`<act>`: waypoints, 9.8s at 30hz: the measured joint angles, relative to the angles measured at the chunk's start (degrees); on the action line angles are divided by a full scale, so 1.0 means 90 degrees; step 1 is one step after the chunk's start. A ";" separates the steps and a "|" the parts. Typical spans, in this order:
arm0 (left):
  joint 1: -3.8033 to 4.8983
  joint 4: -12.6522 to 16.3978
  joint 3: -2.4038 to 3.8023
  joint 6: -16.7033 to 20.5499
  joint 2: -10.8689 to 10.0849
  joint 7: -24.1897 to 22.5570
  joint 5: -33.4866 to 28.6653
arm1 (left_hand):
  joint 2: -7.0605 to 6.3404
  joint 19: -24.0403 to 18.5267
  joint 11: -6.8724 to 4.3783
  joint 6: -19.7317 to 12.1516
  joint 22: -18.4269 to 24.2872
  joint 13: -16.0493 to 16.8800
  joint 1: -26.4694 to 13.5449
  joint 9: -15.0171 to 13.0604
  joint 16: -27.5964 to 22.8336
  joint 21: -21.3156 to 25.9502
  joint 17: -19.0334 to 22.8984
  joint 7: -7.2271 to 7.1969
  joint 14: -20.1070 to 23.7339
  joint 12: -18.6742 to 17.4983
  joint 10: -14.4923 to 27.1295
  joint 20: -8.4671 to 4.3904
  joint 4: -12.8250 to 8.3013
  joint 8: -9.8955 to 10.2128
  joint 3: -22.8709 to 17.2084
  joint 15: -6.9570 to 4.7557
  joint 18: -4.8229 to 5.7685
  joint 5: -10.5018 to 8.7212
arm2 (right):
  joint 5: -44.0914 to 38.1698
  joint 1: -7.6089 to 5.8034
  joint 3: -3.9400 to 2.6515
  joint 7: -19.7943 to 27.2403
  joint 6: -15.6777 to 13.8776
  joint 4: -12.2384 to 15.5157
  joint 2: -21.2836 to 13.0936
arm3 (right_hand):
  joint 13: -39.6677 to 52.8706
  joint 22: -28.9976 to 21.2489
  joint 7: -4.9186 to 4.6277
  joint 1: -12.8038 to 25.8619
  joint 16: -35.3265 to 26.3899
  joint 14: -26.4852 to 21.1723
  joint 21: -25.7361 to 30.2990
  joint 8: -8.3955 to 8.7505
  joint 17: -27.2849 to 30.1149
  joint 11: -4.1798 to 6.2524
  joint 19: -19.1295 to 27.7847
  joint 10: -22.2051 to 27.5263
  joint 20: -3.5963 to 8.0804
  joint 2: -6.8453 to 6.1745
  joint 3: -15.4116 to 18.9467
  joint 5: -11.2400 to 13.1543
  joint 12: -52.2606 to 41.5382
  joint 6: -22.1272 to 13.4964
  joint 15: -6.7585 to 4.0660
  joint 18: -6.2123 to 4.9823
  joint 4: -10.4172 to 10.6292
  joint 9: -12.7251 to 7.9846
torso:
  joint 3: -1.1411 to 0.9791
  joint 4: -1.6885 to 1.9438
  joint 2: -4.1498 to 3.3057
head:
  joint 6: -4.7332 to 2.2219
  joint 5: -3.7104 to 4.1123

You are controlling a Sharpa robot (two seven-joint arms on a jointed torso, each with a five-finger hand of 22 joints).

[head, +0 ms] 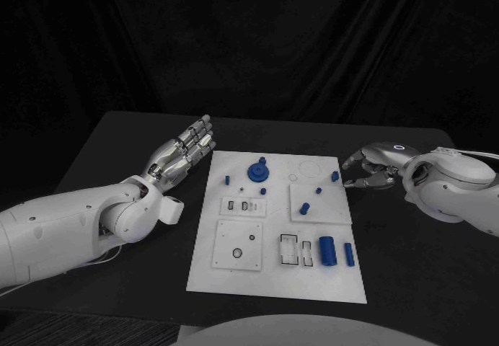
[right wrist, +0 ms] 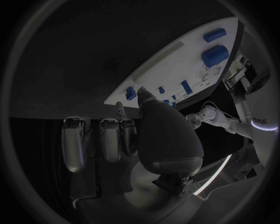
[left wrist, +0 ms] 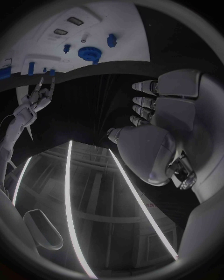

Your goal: Assemble the parts on the task board

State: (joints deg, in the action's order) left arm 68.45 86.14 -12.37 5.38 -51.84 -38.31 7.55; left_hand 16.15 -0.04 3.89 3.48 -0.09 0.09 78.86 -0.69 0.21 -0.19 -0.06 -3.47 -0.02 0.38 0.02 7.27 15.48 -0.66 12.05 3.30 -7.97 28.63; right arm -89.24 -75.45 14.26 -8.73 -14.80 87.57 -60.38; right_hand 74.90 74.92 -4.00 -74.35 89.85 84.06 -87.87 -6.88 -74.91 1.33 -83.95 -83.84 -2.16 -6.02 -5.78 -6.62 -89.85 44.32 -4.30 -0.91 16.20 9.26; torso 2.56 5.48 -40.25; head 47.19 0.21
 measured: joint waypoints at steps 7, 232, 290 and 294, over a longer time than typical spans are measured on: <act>0.0000 -0.0007 0.0000 -0.0014 0.0006 0.0004 0.0000 | 0.0000 0.0000 0.0000 0.0000 0.0000 0.0001 0.0000 0.0000 0.0000 0.0000 -0.0001 0.0000 0.0000 0.0000 0.0000 0.0000 -0.0010 0.0000 -0.0010 0.0000 0.0000 0.0026 | 0.0013 0.0059 0.0000 0.0019 -0.0089 -0.0095 0.0081 | 0.0000 0.0000 0.0000 -0.0033 0.0000 0.0000 0.0000 -0.0024 0.0000 0.0000 0.0000 0.0000 0.0000 0.0033 0.0000 -0.0102 0.0000 0.0000 0.0000 0.0000 0.0000 0.0032 | 0.0000 0.0002 0.0002 | 0.0019 0.0004; -0.0015 -0.0171 -0.0001 -0.0266 0.0192 0.0223 0.0002 | -0.0025 -0.0001 0.0034 0.0011 0.0004 0.0000 0.0143 -0.0003 0.0000 0.0000 -0.0001 0.0147 0.0000 0.0000 0.0011 0.0045 -0.0201 0.0000 -0.0201 -0.0001 0.0001 0.0203 | 0.0041 0.0474 -0.0021 -0.0283 0.0177 0.0144 0.2576 | 0.0002 0.0003 -0.0181 -0.0088 0.0000 -0.0018 0.0446 -0.0586 0.0000 -0.0161 -0.0022 -0.0022 -0.0113 -0.0018 0.0120 0.0238 0.0000 -0.0457 0.0121 0.0000 -0.0516 0.0682 | 0.0000 0.0001 0.0006 | 0.0314 -0.0100; 0.1550 0.0122 0.0002 0.0447 0.0416 0.4476 0.3824 | -0.0631 0.8476 -0.0067 0.5700 -0.8309 0.8319 -0.1252 -0.1371 0.9960 -0.9522 -0.8321 0.1114 -0.9327 0.9943 -0.9333 0.0061 0.0107 -0.2391 0.0899 -0.0232 0.0501 -0.2499 | 0.0413 -0.0539 -0.0004 0.0307 -0.1511 0.1547 -0.0107 | 0.0001 -0.0001 -0.0169 0.0027 0.0000 -0.0019 0.0419 -0.0924 0.0000 -0.0160 -0.0022 -0.0022 -0.0113 0.0095 0.0069 0.0377 0.0000 -0.0147 0.0121 0.0000 0.0035 0.0599 | -0.0283 -0.0464 0.0397 | 0.0226 -0.0686; 0.1568 0.0148 0.0004 -0.0009 0.0595 0.5346 0.4487 | -0.0599 0.8980 -0.0172 0.5825 -0.8318 0.8319 -0.1396 -0.1830 0.9960 -0.9656 -0.8321 0.0999 -0.9334 0.9943 -0.9340 -0.0062 0.0107 -0.2670 0.0899 -0.0341 0.0607 -0.2581 | 0.0421 -0.0482 -0.0004 0.0282 -0.1497 0.1480 -0.0094 | 0.0000 -0.0002 -0.0169 0.0052 0.0000 -0.0019 0.0419 -0.0928 0.0000 -0.0160 -0.0022 -0.0022 -0.0113 0.0123 0.0069 0.0377 0.0000 -0.0119 0.0121 0.0000 0.0035 0.0598 | -0.0347 -0.0532 0.0406 | 0.0295 -0.0763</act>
State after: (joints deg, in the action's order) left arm 82.56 87.48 -12.33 5.30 -46.48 9.81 47.93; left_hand 10.77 80.78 2.34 55.91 -74.95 74.96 66.30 -17.17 89.85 -87.09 -74.95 5.52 -84.03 89.86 -84.04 6.71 16.44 -24.69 20.14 0.23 -2.50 5.40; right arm -85.45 -79.79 14.23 -6.19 -28.28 100.90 -61.22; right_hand 74.91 74.91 -5.52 -73.89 89.85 83.89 -84.10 -15.23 -74.91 -0.11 -84.14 -84.04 -3.18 -4.91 -5.15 -3.23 -89.85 43.24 -3.21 -0.91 16.52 14.65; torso -0.56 0.69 -36.60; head 49.84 -6.65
